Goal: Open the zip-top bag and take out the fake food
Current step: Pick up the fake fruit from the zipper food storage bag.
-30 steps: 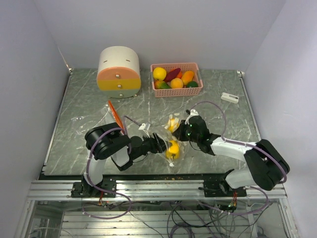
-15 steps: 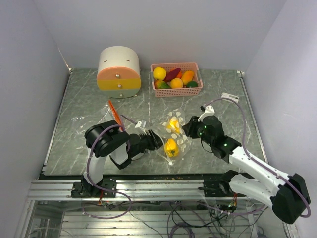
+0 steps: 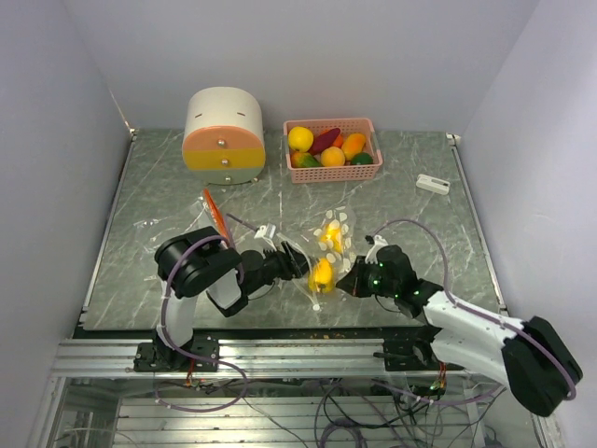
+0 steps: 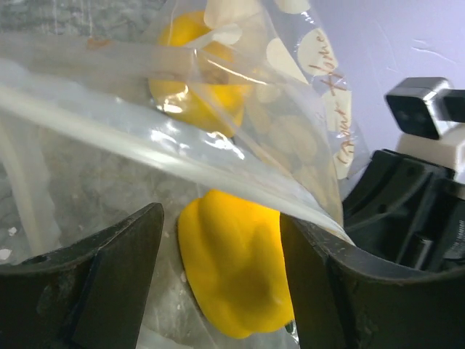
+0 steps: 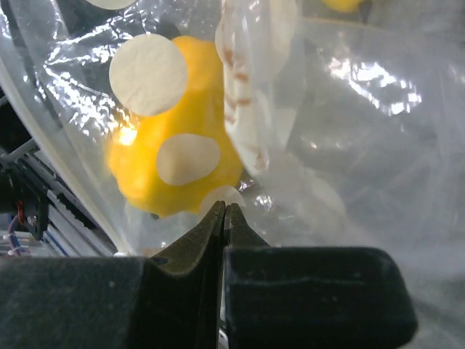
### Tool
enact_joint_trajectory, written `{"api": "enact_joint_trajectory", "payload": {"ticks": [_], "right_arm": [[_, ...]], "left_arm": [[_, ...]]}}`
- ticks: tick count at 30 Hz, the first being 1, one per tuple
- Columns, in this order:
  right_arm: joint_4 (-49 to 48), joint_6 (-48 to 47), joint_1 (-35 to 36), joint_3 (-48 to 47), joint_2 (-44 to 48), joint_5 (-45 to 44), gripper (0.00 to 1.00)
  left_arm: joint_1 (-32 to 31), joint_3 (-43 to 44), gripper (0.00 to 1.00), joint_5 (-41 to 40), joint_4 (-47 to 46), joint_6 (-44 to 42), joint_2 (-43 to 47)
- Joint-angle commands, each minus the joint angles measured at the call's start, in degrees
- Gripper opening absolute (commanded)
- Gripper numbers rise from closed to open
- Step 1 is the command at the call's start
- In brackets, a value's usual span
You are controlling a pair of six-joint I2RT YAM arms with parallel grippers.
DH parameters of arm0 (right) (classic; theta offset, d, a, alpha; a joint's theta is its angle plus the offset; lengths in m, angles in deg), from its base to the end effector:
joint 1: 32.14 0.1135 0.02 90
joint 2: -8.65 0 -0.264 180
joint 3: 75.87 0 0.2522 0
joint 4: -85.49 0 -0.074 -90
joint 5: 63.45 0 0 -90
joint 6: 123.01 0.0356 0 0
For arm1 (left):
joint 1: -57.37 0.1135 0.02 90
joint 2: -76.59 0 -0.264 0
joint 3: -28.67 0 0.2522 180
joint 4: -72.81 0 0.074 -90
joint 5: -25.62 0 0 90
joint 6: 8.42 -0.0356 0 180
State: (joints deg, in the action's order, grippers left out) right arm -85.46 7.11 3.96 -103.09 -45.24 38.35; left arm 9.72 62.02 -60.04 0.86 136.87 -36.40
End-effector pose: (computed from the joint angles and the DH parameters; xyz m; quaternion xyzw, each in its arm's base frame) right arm 0.1397 0.1108 0.1500 -0.0158 0.8863 0.3520 0.3006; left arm 0.1846 -0.2065 0.0938 -0.0253 0.7524 -0.5322 0.3873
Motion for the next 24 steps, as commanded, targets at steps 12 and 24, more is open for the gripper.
{"api": "enact_joint_trajectory", "payload": {"ticks": [12,24], "right_arm": [[-24.38,2.12,0.40,-5.84,-23.05,6.13,0.00],[-28.51,1.96,0.56,-7.09,-29.16,9.14,0.00]], "left_arm": [[0.20,-6.14,0.96,3.47,-13.13,-0.11,1.33],[0.46,-1.86,0.74,5.22,-13.08,-0.10,-1.83]]}}
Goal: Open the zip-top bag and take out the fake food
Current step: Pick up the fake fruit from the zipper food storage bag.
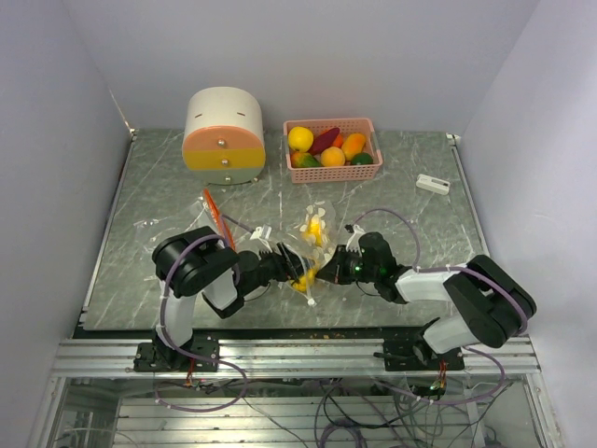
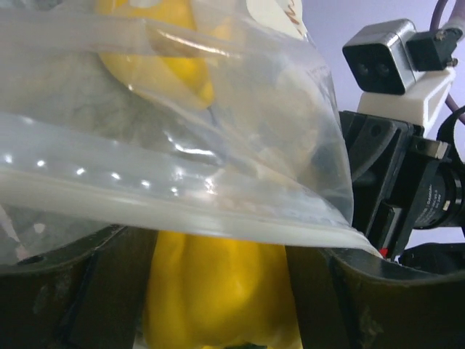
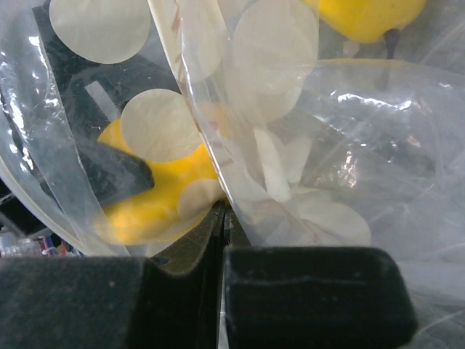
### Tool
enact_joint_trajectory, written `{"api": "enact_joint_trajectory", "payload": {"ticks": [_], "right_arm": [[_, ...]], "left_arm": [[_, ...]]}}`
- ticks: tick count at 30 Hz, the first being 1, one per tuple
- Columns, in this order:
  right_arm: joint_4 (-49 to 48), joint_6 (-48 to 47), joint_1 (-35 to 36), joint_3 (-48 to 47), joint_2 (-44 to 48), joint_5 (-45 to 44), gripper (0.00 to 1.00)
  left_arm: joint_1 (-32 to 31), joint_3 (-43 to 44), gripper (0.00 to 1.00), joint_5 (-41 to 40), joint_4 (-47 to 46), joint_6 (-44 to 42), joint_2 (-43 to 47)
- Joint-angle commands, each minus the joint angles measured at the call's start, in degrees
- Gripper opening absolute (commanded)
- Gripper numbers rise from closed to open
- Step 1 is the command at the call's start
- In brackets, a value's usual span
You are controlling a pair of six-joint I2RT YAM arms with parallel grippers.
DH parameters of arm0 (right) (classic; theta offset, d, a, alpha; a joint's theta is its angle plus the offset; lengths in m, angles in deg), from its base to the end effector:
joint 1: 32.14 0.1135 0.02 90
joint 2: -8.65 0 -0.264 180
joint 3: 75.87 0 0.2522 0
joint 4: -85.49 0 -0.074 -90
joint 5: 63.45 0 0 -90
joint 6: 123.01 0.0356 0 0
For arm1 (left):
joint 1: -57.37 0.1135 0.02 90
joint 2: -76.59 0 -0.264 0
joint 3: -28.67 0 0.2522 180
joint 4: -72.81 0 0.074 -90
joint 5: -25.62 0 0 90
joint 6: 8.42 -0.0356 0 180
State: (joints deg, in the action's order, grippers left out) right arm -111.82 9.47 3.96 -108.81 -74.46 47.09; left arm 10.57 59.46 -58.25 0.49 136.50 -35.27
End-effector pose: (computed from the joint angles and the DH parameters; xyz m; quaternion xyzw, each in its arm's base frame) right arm 0.1866 0.1515 0.1237 -0.0370 0.8676 0.4192 0.2650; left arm 0.1790 -0.1962 0.0927 -0.0189 0.7585 -0.5299 0.3789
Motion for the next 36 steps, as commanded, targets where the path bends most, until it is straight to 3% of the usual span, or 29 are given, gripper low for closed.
{"api": "enact_joint_trajectory", "payload": {"ticks": [1,6,11,14,29,30,34,36], "right_arm": [[-1.04,-0.83,0.58,-1.63,0.59,-0.34,0.00],[3.21,-2.81,0.50,-2.94,2.40,-3.95,0.00],[4.65,-3.37,0.40,-4.10,2.53,-4.90,0.00],[5.61,-3.68,0.37,-4.57,2.97,-5.49,0.00],[10.89,-5.53,-2.66,-4.60,9.66,-8.22,0.00],[10.72,-5.44,-2.69,-4.62,9.29,-8.14,0.00],[9.52,-5.03,-2.69,-4.63,8.00,-7.30,0.00],[9.41,-5.12,-2.70,-4.76,7.80,-7.29,0.00]], "left_arm": [[-0.39,0.40,0.70,3.52,-12.71,0.28,-3.01],[-0.39,-2.61,0.45,2.11,-12.79,-0.33,-1.98],[-0.39,-4.65,0.11,1.53,-12.69,-0.59,0.78],[-0.39,-5.07,0.07,1.62,-12.64,-0.60,2.50],[1.28,-9.08,0.09,0.56,-12.55,-0.46,5.94],[1.32,-9.18,0.15,0.77,-12.61,-0.35,6.25],[1.37,-10.64,0.57,1.28,-12.42,-0.48,8.73],[1.41,-12.28,0.64,0.62,-11.53,-1.09,10.84]]}}
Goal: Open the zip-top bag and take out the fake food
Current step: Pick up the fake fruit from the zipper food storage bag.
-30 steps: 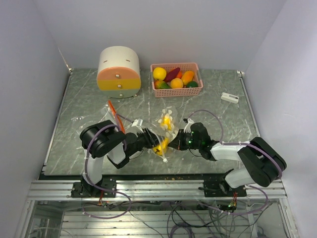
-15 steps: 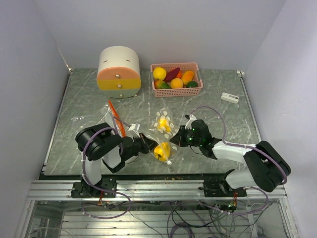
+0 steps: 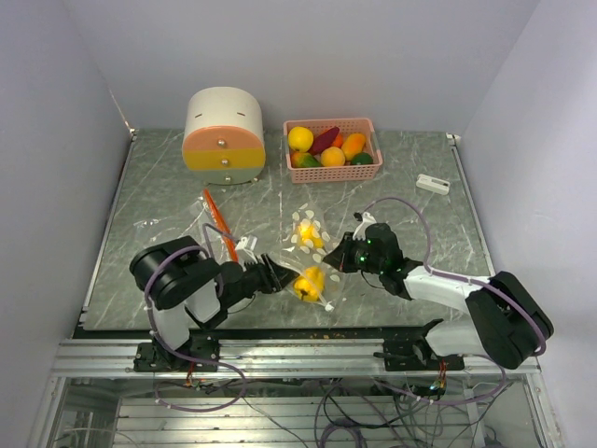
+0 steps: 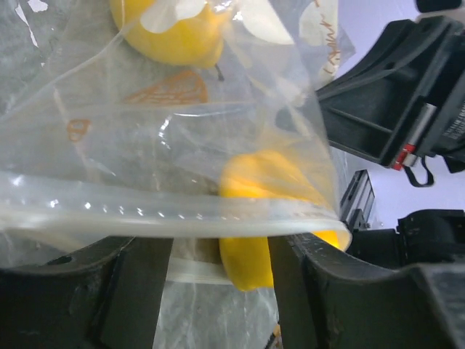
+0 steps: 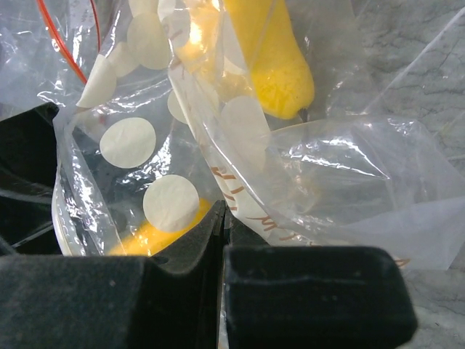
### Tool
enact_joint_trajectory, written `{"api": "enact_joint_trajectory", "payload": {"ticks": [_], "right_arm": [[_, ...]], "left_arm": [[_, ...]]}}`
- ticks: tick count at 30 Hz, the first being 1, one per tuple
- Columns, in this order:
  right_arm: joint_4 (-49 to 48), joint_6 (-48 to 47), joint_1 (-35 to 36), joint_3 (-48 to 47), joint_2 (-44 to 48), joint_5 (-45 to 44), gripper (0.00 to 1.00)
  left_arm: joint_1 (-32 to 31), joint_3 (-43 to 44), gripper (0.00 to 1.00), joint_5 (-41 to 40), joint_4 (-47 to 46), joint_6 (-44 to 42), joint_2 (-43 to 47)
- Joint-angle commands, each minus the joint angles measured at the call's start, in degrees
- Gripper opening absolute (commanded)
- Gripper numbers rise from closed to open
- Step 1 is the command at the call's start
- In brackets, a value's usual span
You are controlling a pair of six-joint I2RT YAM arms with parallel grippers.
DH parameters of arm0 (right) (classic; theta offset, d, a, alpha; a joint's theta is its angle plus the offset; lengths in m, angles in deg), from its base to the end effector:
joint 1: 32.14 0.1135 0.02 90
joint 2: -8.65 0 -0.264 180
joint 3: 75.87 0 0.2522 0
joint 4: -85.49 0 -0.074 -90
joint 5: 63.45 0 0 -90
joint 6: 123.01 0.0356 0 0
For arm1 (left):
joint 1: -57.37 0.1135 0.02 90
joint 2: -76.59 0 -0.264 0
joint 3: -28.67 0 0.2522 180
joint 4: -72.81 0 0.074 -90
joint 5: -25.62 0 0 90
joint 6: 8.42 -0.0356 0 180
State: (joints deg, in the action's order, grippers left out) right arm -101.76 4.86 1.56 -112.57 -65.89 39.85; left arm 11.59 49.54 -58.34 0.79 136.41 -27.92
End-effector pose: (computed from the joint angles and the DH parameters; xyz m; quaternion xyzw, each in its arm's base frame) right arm 0.1971 0.1413 0.1579 -0.0260 0.8643 0.3694 0.3405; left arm 0.1516 -0.1612 0.0964 -0.0279 0.7742 -0.5116 0.3716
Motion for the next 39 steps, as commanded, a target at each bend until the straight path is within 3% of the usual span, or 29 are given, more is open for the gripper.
{"api": "enact_joint_trajectory", "payload": {"ticks": [1,5,16,20,23,26,31,39], "right_arm": [[-0.42,-0.66,-0.29,-1.16,-0.78,-0.23,0.00],[0.50,-1.27,-0.29,-1.49,-0.41,-0.54,0.00],[-0.86,-0.75,-0.25,-0.88,-0.92,0.47,0.00],[0.17,-1.35,-0.29,-1.23,-0.22,-0.29,0.00],[0.36,-1.63,-0.30,-1.55,-0.66,-0.51,0.00],[-0.01,-1.64,-0.29,-1.92,-1.48,-0.21,0.00],[-0.28,-1.79,-0.30,-2.26,-2.41,0.03,0.00],[-1.17,-1.83,-0.25,-2.20,-3.47,0.47,0.00]], "left_arm": [[0.39,-3.39,0.64,0.03,-11.33,-1.44,4.96],[0.34,-7.92,0.64,-3.17,-8.16,-3.68,12.40],[-0.59,0.21,0.87,-4.87,35.66,-14.12,41.20],[-4.92,2.46,0.95,-14.40,52.17,-20.42,48.55],[-6.53,2.54,0.97,-18.75,56.22,-21.80,50.17],[-7.83,2.52,0.98,-21.30,57.18,-22.21,49.32],[-10.85,-0.20,0.98,-25.45,51.11,-23.20,47.29],[-18.36,-5.48,0.99,-34.39,31.52,-29.37,36.60]]}}
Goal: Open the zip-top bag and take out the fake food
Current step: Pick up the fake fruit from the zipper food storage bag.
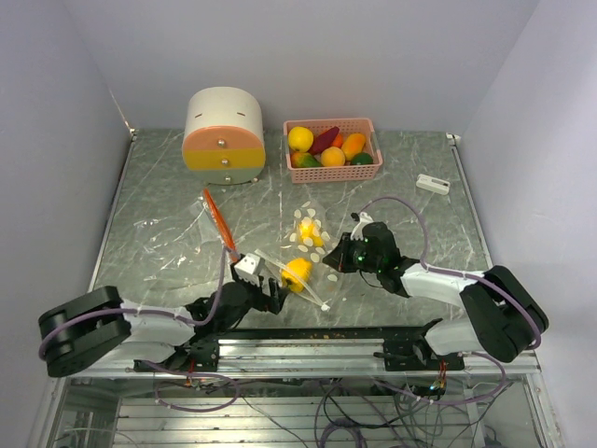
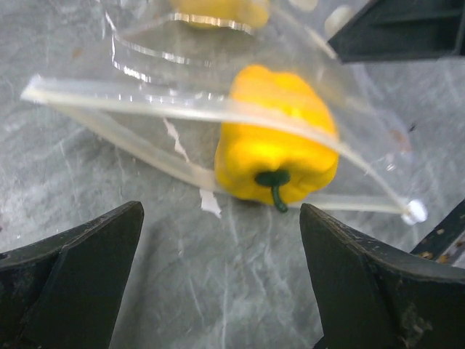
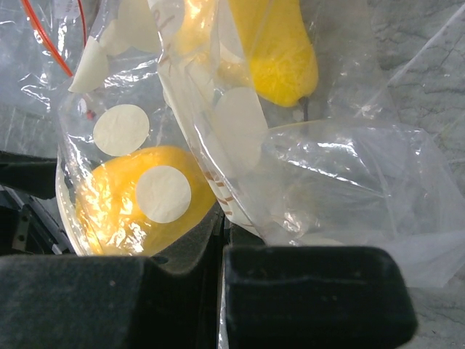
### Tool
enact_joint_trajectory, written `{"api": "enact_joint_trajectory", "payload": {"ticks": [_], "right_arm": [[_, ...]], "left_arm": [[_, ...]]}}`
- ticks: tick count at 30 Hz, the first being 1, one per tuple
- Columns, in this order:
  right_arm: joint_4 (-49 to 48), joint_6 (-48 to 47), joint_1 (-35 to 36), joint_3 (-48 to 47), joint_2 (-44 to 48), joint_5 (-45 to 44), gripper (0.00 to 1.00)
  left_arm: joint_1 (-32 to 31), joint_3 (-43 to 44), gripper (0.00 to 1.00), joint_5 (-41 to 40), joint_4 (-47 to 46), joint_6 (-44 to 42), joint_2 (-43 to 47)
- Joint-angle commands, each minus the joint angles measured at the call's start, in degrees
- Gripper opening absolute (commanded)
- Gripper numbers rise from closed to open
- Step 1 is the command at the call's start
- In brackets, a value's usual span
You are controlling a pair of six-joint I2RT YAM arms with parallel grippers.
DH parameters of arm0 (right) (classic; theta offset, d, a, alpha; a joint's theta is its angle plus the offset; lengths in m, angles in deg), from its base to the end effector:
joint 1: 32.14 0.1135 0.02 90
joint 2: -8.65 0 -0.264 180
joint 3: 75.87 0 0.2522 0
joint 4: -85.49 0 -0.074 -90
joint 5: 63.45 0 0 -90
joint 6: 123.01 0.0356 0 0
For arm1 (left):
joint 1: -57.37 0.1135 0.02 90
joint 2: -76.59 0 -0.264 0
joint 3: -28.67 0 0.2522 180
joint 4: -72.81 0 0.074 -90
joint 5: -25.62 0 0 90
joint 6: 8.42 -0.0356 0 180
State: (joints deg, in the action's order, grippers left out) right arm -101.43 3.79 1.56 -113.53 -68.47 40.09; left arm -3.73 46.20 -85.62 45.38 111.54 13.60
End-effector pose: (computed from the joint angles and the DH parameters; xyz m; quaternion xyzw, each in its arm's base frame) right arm 0.2012 0.1442 0.1522 -0.0331 0.8720 0.3599 0.3301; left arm 0.0978 -0.1504 0.1358 0.1092 0.7952 -0.3077 0.5110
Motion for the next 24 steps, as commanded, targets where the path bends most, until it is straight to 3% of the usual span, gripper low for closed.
{"api": "enact_joint_trajectory", "payload": {"ticks": [1,5,15,20,24], "right_arm": [[-1.54,-0.78,-0.29,-1.28,-1.00,0.32,0.00],[-1.14,-1.19,-0.29,-1.35,-0.94,0.11,0.00],[0.81,-1.90,-0.81,-0.35,1.19,-1.08,0.00],[-0.12,-1.50,-1.15,0.86,1.80,-0.72,0.00],[0.38,-1.86,-1.30,0.85,1.92,-0.84,0.00]], "left_arm": [[-3.95,-2.52,0.99,-7.92,-16.31,-5.49,-6.86],[-8.04,-1.90,0.99,-11.70,-25.67,-10.64,-12.94],[-9.56,3.11,0.99,-12.16,-31.55,-15.91,-24.36],[-9.56,3.85,0.99,-10.84,-43.96,-17.55,-34.38],[-9.57,6.40,0.99,-10.64,-42.56,-17.82,-35.96]]}}
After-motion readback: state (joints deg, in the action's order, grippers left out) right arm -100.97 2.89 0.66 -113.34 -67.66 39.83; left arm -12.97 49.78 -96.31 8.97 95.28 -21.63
